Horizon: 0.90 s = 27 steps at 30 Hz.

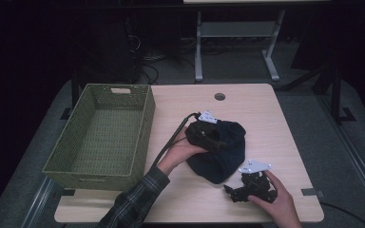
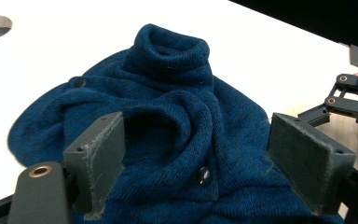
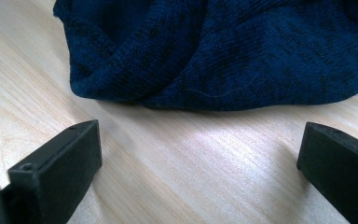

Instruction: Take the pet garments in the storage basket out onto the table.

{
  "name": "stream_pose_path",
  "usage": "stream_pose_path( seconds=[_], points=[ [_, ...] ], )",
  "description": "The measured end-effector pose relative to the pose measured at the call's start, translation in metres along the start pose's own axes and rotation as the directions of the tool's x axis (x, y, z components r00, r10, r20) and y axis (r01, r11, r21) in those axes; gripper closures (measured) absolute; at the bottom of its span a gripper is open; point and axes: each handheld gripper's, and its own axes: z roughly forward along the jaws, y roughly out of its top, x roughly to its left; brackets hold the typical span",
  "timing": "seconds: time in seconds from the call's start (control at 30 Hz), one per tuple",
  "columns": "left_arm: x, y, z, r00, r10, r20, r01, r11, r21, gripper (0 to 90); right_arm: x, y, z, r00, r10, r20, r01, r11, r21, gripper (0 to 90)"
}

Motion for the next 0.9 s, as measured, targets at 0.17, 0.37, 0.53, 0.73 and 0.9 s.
stream_pose_path(
  seconds=[0.17, 0.37, 0.53, 0.73, 0.9],
  points=[
    [-0.001, -0.004, -0.013, 0.9999, -0.009, -0.014, 0.009, 0.9998, -0.015, 19.0, 0.0, 0.0, 0.0, 1.0, 0.0, 0.0, 0.0, 1.0, 0.001, 0.0],
    [-0.002, -0.008, -0.027, 0.9996, -0.008, -0.026, 0.008, 0.9998, -0.018, 19.0, 0.0, 0.0, 0.0, 1.0, -0.002, 0.001, 0.002, 1.0, 0.0, 0.0],
    [-0.004, -0.014, -0.036, 0.9992, -0.01, -0.038, 0.01, 0.9997, -0.023, 19.0, 0.0, 0.0, 0.0, 1.0, -0.002, 0.001, 0.002, 1.0, 0.001, 0.0],
    [-0.009, -0.023, -0.046, 0.9988, -0.006, -0.048, 0.005, 0.9997, -0.024, 19.0, 0.0, 0.0, 0.0, 1.0, -0.004, 0.001, 0.004, 1.0, 0.0, 0.0],
    [-0.016, -0.034, -0.053, 0.9981, -0.013, -0.06, 0.011, 0.9994, -0.032, 19.0, 0.0, 0.0, 0.0, 1.0, -0.004, 0.001, 0.004, 1.0, 0.0, 0.0]
  ],
)
